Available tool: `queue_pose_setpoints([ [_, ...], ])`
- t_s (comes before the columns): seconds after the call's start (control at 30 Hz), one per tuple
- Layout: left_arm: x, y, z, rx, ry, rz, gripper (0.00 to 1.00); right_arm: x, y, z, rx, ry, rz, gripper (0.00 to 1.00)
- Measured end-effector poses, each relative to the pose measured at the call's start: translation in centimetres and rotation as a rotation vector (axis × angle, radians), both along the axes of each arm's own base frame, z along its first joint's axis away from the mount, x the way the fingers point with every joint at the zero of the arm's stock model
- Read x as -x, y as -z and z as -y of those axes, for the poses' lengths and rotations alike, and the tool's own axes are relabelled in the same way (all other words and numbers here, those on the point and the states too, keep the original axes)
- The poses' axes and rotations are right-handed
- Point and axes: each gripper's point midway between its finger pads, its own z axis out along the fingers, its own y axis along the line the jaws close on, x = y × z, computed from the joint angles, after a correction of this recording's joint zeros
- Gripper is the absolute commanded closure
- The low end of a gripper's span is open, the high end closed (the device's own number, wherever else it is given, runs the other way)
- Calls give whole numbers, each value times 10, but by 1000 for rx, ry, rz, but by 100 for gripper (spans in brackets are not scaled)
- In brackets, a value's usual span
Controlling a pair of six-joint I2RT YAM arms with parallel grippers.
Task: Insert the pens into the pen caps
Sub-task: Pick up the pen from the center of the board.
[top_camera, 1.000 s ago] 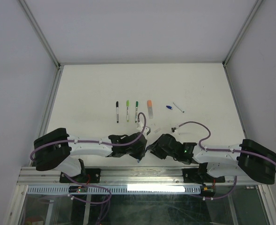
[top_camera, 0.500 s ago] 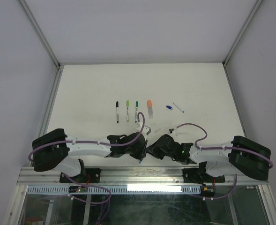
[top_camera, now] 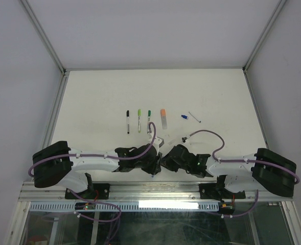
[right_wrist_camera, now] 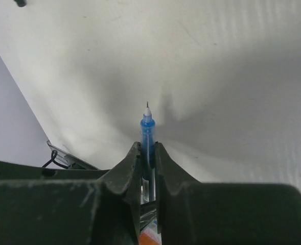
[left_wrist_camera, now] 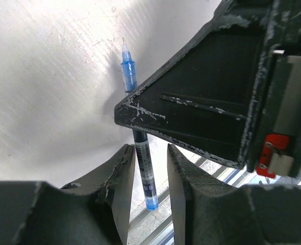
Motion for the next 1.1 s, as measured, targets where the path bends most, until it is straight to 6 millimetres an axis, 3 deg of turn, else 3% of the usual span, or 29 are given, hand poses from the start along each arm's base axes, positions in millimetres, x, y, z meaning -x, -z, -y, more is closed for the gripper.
queue_pose_setpoints([
  [0.33,1,1,0,3,-9,-11,71,-6,-23,-6,4,-68,100,100],
  [0.63,-6,-2,-1,-4,-63,-6,92,-5,-25,-6,19,-113,132,97],
  [0.73,-10,-4,-1,-6,-87,-5,100,-6,-29,-5,19,-121,154,89],
  [0.9,-18,-14,3,-1,-112,4,100,-11,-41,0,28,-124,206,69],
  [1.1,-48,-25,-14,3,-202,13,100,-23,-75,13,90,-116,316,61],
])
